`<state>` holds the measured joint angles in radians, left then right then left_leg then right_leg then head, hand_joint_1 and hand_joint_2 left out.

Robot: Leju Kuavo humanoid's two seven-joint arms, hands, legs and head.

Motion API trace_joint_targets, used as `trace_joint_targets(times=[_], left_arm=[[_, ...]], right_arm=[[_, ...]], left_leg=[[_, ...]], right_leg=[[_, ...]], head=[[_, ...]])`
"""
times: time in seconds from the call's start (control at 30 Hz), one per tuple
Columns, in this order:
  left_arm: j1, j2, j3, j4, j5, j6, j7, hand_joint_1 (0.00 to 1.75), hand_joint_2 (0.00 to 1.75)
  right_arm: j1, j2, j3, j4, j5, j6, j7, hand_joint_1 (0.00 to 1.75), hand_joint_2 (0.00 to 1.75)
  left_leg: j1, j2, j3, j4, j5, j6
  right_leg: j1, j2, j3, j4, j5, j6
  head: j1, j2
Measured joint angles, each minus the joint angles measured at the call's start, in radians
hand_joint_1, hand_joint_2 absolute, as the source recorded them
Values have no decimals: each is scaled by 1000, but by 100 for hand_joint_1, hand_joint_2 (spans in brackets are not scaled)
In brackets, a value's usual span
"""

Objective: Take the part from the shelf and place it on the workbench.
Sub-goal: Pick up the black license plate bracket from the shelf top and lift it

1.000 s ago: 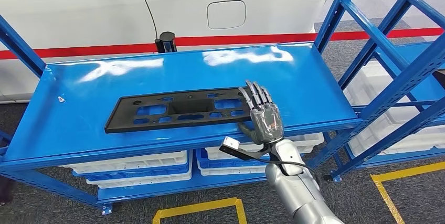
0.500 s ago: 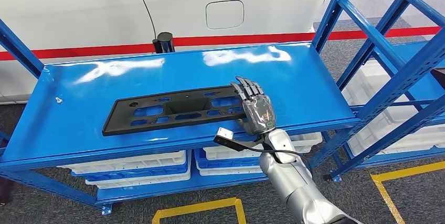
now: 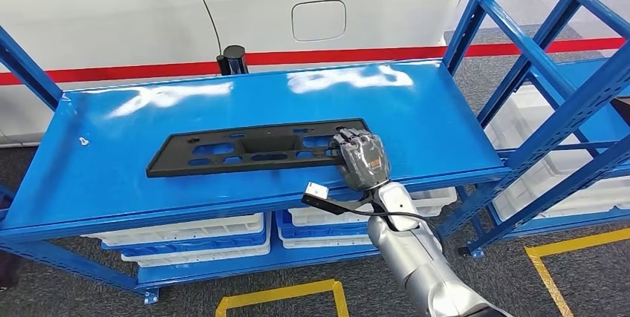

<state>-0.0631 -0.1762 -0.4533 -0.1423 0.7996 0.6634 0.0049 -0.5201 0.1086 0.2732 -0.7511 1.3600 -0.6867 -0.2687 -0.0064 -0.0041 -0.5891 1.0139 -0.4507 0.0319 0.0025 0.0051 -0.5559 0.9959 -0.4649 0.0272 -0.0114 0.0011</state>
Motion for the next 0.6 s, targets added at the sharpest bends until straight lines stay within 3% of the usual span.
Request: trace_joint_targets(times=[0.33, 0.47, 0.6], left_arm=[[-1, 0, -10, 0, 0, 0, -4, 0, 0], [-1, 0, -12, 0, 0, 0, -4, 0, 175], [-1, 0, -12, 0, 0, -4, -16, 0, 175]], right_arm=[[5, 2, -15, -21, 10, 0, 0, 173, 175], [5, 2, -16, -24, 10, 0, -1, 175, 175], [12, 3, -24, -36, -5, 0, -20, 175, 175]], left_leg=[[0, 0, 0, 0, 0, 0], [0, 0, 0, 0, 0, 0], [0, 0, 0, 0, 0, 0]], right_leg=[[0, 0, 0, 0, 0, 0], [0, 0, 0, 0, 0, 0], [0, 0, 0, 0, 0, 0]], head=[[0, 0], [0, 0], [0, 0]])
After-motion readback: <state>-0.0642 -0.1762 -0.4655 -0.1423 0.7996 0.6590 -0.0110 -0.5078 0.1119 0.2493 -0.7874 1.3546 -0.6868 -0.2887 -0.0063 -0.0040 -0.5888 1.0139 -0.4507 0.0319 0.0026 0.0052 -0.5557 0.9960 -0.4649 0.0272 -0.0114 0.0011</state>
